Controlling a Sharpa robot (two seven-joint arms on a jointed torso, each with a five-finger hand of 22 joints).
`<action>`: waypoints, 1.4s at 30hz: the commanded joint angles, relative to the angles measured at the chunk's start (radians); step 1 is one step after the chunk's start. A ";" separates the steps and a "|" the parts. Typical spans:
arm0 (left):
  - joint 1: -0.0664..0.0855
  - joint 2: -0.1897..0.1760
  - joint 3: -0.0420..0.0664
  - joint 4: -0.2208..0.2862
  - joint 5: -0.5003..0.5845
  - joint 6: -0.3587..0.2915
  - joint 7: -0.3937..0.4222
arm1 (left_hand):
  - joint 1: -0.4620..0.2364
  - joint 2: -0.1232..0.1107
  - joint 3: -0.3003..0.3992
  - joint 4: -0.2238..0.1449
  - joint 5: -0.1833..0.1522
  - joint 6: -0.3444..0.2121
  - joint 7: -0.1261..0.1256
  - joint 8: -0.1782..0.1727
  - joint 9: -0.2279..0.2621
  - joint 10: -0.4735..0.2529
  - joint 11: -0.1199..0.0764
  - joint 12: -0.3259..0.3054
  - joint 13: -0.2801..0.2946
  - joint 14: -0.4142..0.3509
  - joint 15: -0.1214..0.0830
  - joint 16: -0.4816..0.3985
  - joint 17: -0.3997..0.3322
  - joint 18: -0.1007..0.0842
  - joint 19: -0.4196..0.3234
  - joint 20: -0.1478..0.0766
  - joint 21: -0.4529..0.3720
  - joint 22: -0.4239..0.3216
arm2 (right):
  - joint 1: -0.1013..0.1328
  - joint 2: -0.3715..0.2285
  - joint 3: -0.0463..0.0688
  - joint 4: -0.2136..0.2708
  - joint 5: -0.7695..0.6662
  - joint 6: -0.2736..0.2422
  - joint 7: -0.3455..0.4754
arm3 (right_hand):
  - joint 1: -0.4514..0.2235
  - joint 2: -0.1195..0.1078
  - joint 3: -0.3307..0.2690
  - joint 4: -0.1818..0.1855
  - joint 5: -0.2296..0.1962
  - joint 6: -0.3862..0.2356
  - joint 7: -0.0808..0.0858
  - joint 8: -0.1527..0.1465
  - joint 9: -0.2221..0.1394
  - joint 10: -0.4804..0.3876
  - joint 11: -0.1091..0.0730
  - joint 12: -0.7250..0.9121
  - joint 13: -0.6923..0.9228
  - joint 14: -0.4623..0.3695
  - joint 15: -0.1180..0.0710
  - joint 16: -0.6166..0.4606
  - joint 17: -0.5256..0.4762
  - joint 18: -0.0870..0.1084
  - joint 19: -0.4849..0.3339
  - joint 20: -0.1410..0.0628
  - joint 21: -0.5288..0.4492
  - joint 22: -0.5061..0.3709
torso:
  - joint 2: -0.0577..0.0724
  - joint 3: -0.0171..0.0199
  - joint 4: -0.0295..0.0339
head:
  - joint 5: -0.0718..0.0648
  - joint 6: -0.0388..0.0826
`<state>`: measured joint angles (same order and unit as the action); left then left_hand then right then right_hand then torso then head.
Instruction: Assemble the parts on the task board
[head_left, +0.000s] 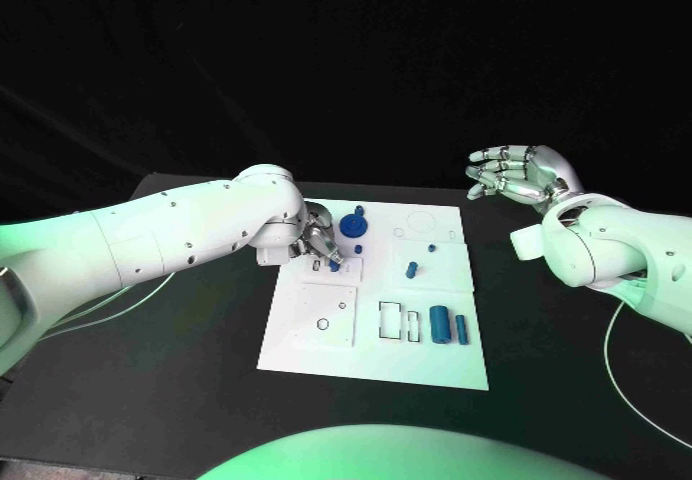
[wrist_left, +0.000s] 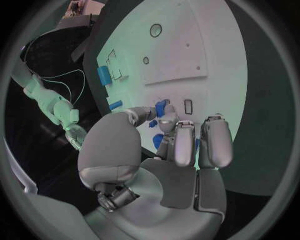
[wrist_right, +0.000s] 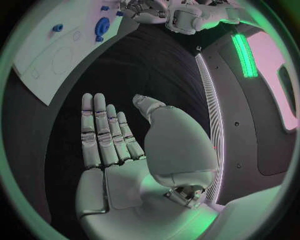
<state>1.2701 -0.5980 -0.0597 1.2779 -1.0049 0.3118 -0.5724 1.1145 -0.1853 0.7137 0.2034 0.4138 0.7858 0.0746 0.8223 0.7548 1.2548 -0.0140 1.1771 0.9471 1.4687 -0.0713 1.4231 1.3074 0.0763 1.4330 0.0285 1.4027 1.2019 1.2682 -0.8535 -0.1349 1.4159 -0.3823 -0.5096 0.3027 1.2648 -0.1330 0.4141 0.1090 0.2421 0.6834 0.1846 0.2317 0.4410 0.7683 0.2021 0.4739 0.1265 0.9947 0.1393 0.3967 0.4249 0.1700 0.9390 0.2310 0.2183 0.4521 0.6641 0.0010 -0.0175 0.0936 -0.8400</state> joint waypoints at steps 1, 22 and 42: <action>-0.003 0.002 -0.002 0.000 -0.001 0.043 -0.010 | 0.006 0.003 0.209 -0.212 0.003 0.006 -0.008 0.003 0.001 0.004 0.001 -0.002 -0.002 0.042 -0.006 0.002 0.045 -0.006 0.003 -0.001 0.005 0.001 | -0.001 0.000 0.000 0.000 -0.001 0.009 0.010 | -0.002 0.008 -0.008 -0.001 0.004 -0.006 0.088 0.006 -0.001 -0.004 0.001 0.004 -0.002 -0.007 -0.002 -0.004 -0.001 0.006 -0.003 0.003 -0.004 -0.001 | 0.000 -0.0004 0.0009 | -0.001 -0.001; -0.003 -0.007 -0.002 -0.001 -0.011 0.018 -0.011 | 0.002 -0.004 0.208 -0.213 0.046 0.014 -0.010 0.008 0.004 0.008 -0.002 -0.005 -0.009 0.042 -0.009 0.001 0.046 -0.006 0.005 -0.001 0.007 0.006 | -0.003 0.000 0.000 -0.001 -0.001 0.009 0.010 | -0.002 0.008 -0.008 -0.001 0.005 -0.006 0.088 0.006 -0.001 -0.004 0.002 0.004 -0.003 -0.007 -0.002 -0.005 -0.001 0.006 -0.003 0.003 -0.005 -0.002 | 0.001 -0.0014 0.0013 | -0.001 -0.003; -0.003 0.018 -0.002 -0.011 -0.011 0.040 -0.021 | -0.015 -0.004 0.195 -0.201 0.062 0.023 -0.017 0.017 0.010 0.027 -0.006 0.008 0.004 0.043 -0.012 0.001 0.047 -0.008 0.009 -0.003 0.011 0.014 | -0.004 0.001 0.000 0.000 -0.001 0.013 0.006 | -0.003 0.009 -0.009 0.000 0.005 -0.007 0.089 0.007 -0.002 -0.005 0.002 0.005 -0.004 -0.008 -0.002 -0.007 -0.001 0.006 -0.004 0.004 -0.006 -0.004 | 0.001 0.0004 -0.0006 | -0.003 -0.008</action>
<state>1.2688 -0.5863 -0.0613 1.2648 -1.0154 0.3287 -0.5926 1.1083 -0.1877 0.7137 0.2034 0.4718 0.7963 0.0712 0.8343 0.7628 1.2751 -0.0198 1.1812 0.9501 1.4650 -0.0747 1.4231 1.3073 0.0765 1.4366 0.0249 1.4106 1.2159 1.2651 -0.8532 -0.1350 1.4154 -0.3821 -0.5091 0.3031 1.2648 -0.1330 0.4085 0.1092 0.2421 0.6835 0.1846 0.2317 0.4411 0.7683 0.2021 0.4739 0.1233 0.9948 0.1392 0.3931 0.4251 0.1699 0.9390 0.2310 0.2184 0.4487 0.6647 0.0011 -0.0181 0.0913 -0.8469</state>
